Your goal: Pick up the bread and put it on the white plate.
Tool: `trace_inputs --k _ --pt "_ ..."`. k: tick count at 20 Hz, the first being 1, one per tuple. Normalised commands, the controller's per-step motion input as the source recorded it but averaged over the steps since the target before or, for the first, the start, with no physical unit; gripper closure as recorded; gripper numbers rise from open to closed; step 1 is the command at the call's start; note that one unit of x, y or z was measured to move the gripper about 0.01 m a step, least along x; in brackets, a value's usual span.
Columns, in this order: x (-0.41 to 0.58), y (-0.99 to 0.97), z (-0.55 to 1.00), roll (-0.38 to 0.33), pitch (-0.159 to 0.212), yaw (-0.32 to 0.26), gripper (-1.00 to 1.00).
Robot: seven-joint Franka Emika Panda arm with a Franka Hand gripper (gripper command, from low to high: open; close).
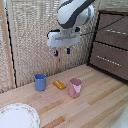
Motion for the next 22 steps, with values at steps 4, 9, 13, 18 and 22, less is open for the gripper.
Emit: trace_inputs --k 4,9,13,18,22 --pt "0.326 -0.11 -0.40 -0.020 0.001 0.182 -1.00" --pt "0.321 -0.15 -0.43 -0.012 0.000 0.208 -1.00" --pt "0.299 -0.12 -0.44 -0.034 0.001 0.209 -1.00" --pt "0.172 -0.07 -0.43 -0.058 0.029 0.150 -1.00" --pt "0.156 -0.15 -0.40 -0.035 0.042 0.012 -1.00"
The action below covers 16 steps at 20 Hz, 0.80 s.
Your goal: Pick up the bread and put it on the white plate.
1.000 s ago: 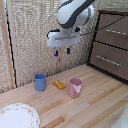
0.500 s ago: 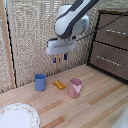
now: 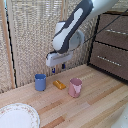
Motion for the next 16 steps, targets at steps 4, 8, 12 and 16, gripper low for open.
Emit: trace_inputs --k 4,8,12,16 --pt "0.237 -0.14 -0.34 -0.023 0.011 0.000 -1.00" --pt "0.240 -0.03 -0.29 -0.034 0.001 0.000 -1.00" --pt "0.174 0.00 -0.24 -0.016 0.014 0.000 -1.00" --pt "0.150 0.00 -0.30 -0.035 0.031 0.000 -1.00"
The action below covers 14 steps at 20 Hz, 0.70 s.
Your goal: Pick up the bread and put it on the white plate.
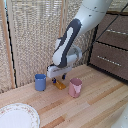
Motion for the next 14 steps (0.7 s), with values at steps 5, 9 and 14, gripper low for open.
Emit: trace_inputs --k 5,9,14 --pt "0.121 -0.05 -0.20 -0.016 0.067 0.000 1.00" --pt "0.047 -0.04 -0.02 0.000 0.058 0.000 1.00" --pt "0.009 -0.01 0.01 0.000 0.031 -0.001 1.00"
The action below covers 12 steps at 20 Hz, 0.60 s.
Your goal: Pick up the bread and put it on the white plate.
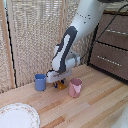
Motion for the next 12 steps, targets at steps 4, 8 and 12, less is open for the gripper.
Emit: trace_inputs --k 4,8,12 --pt "0.000 -0.03 0.46 0.018 0.049 -0.043 1.00" --pt "0.004 -0.09 1.00 -0.004 0.067 -0.033 1.00" --pt "0.000 -0.06 1.00 0.000 0.085 -0.027 1.00"
